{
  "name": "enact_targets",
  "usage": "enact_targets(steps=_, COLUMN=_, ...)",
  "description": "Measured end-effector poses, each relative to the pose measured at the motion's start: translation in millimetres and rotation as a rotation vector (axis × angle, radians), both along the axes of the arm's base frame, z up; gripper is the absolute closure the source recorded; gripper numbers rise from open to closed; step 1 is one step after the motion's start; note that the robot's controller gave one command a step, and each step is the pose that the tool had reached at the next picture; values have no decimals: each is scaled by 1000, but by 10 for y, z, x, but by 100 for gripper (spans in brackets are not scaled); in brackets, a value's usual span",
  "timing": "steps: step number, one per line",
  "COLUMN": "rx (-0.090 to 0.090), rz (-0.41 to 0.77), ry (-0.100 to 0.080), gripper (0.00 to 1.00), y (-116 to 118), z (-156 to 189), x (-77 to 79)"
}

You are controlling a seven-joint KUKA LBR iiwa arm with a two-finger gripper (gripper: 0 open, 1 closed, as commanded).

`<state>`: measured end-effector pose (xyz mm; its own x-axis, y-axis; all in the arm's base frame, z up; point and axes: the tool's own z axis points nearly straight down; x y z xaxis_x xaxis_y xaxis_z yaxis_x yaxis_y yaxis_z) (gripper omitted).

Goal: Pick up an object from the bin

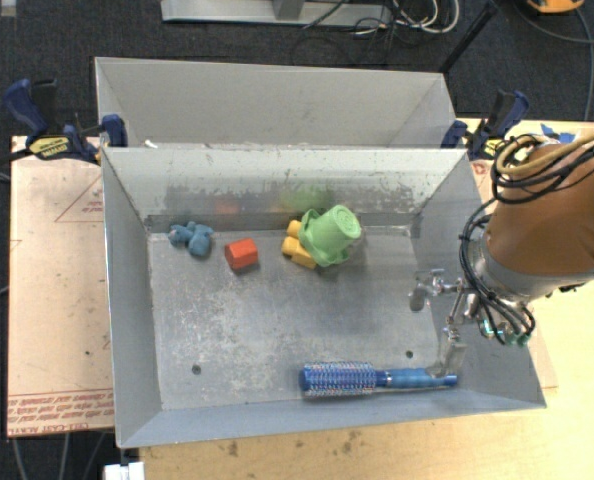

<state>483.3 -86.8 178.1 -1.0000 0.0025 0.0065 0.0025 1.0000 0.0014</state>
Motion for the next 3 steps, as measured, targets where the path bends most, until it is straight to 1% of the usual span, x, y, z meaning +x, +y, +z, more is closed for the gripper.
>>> enact_targets(steps=1, rx=0, rz=-177, ry=0, gripper=0, y=97, z=-1085, x=89)
enact_targets(steps=2, rx=-2, rz=-66, ry=-8, gripper=0, y=443, z=-1069, x=85)
enact_targets(steps=3, rx=-2, rz=-65, ry=-13, gripper=100, y=443, z=-1066, x=95)
